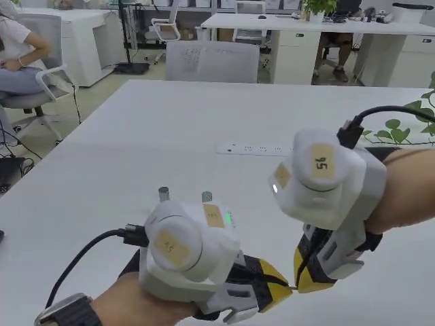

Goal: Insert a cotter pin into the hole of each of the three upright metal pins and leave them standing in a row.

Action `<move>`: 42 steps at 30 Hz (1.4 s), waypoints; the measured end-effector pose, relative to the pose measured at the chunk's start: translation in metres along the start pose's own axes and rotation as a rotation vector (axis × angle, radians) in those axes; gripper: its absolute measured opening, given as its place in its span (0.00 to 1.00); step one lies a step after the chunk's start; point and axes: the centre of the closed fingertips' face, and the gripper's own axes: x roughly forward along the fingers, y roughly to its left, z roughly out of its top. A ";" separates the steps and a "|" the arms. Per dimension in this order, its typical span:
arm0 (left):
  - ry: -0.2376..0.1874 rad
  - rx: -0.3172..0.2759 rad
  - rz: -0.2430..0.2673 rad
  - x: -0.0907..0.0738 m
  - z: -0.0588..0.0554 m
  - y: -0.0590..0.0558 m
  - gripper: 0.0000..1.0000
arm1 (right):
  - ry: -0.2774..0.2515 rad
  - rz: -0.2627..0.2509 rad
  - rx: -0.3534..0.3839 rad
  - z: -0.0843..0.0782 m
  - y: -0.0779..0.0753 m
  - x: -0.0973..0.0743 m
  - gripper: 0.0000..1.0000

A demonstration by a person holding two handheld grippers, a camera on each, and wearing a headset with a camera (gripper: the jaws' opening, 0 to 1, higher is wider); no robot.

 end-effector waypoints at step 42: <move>-0.048 0.021 -0.052 -0.006 0.003 -0.008 0.00 | -0.083 0.070 0.029 -0.004 0.010 -0.003 0.11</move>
